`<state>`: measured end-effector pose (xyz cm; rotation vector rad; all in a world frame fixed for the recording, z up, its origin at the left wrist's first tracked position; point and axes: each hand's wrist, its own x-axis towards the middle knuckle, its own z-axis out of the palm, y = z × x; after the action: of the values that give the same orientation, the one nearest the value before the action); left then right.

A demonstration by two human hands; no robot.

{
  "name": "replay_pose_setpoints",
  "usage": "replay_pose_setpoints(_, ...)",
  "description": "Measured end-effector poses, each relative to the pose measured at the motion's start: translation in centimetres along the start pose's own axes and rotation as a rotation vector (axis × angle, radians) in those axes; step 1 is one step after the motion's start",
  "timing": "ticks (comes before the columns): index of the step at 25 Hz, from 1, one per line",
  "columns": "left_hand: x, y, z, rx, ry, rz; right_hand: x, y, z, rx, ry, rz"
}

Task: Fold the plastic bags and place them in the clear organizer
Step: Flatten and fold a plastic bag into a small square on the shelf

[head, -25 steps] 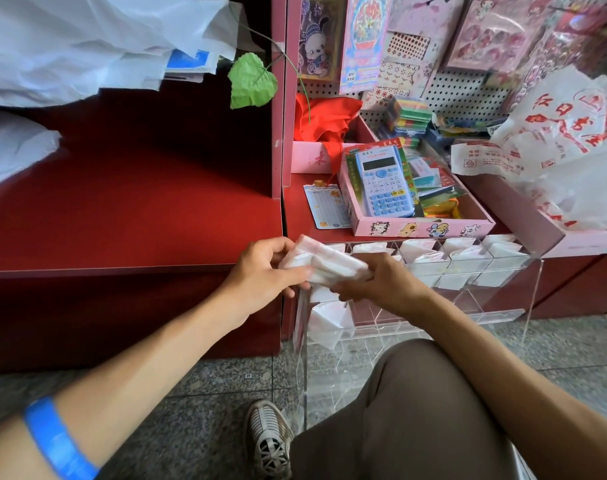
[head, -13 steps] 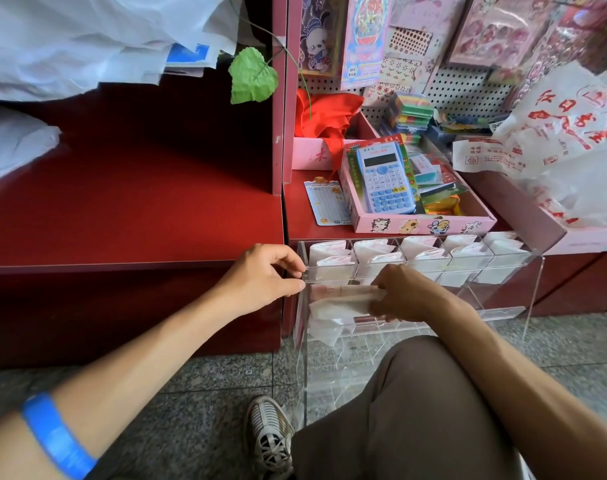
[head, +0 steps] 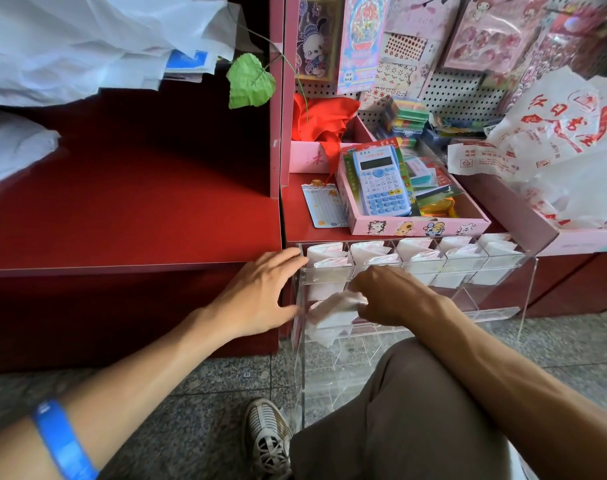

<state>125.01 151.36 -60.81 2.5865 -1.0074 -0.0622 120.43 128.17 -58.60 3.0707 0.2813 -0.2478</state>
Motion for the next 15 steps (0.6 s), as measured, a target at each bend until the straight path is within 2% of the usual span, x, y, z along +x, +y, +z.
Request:
replay_pose_setpoints(3,0.0,-0.2,0.3,0.033,-0.037,-0.006,0.3,-0.6,-0.2,0.051,0.007,-0.064)
replay_pose_setpoints(8,0.0,-0.4,0.2,0.015,-0.030,0.011,0.8,-1.4,-0.4,-0.021,-0.009,-0.151)
replay_pose_setpoints(15,0.1,-0.2,-0.5,0.020,-0.053,0.016,0.9,-1.0,-0.3,0.070,-0.029,-0.097)
